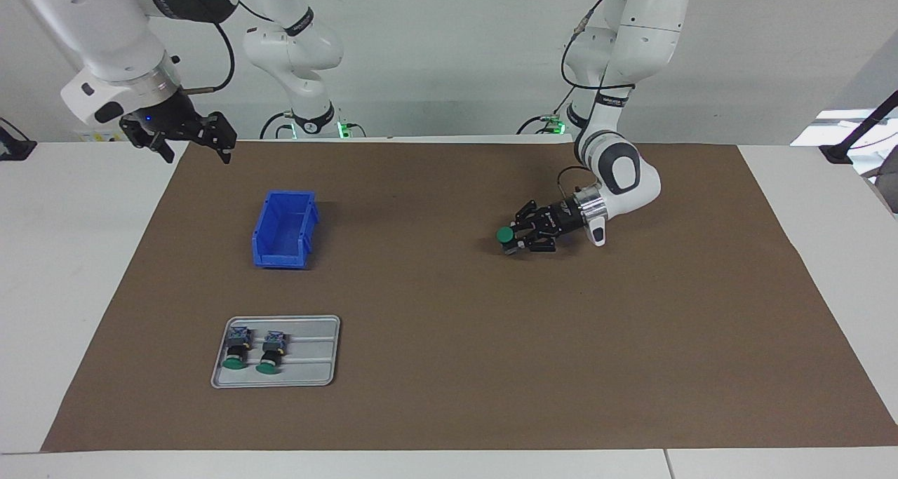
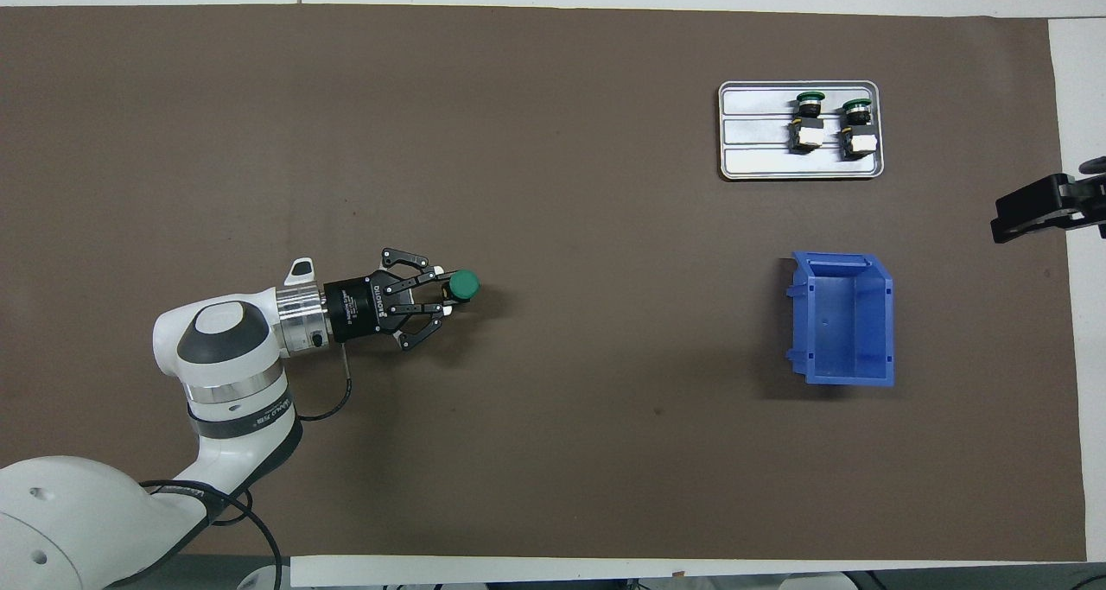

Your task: Place and press button with both arms

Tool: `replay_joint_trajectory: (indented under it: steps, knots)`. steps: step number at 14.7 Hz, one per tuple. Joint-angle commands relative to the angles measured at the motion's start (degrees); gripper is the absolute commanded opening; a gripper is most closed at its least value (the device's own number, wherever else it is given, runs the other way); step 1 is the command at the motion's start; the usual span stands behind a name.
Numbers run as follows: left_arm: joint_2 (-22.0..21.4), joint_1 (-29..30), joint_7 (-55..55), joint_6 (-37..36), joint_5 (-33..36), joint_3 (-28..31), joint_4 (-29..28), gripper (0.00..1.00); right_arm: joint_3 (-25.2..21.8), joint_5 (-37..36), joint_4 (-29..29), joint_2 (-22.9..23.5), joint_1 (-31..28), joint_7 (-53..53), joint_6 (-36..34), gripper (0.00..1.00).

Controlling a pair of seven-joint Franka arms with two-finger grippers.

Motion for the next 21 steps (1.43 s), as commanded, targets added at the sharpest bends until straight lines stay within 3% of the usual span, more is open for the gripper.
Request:
replay_joint_trajectory:
  steps: [1, 8, 11, 13, 19, 20, 21]
  knots:
    - [-0.37, -0.33, 1.54, -0.62, -1.52, 0.15, -1.05, 0.08, 0.33, 0.19, -1.26, -1.10, -0.47, -0.74, -0.04, 0.99]
    - [-0.46, -0.77, 1.71, -0.18, -1.52, 0.15, -1.75, 0.10, 0.33, 0.19, -1.26, -1.10, -0.47, -0.74, -0.04, 0.99]
    - [-0.46, -0.68, 1.71, -0.35, -1.52, 0.32, -1.93, 0.20, 0.33, 0.19, -1.26, -1.10, -0.47, -0.74, -0.04, 0.99]
    - [-0.63, -0.42, 1.71, -0.53, -1.52, 0.32, -2.01, 0.33, 0.24, 0.19, -1.26, -1.10, -0.47, -0.74, -0.04, 0.99]
    - [-0.81, 0.81, 1.80, -0.79, -1.52, 0.33, -2.37, 0.49, 0.24, 0.19, -1.17, -1.01, -0.47, -0.74, -0.04, 0.99]
    - [-0.81, 0.81, 1.80, -0.79, -1.52, 0.33, -2.37, 0.62, 0.33, 0.19, -1.26, -1.01, -0.47, -0.74, -0.04, 0.99]
    - [-0.81, 0.73, 1.97, -0.79, -1.52, 0.33, -2.37, 1.00, 0.33, 0.19, -1.26, -1.10, -0.47, -0.74, -0.04, 0.99]
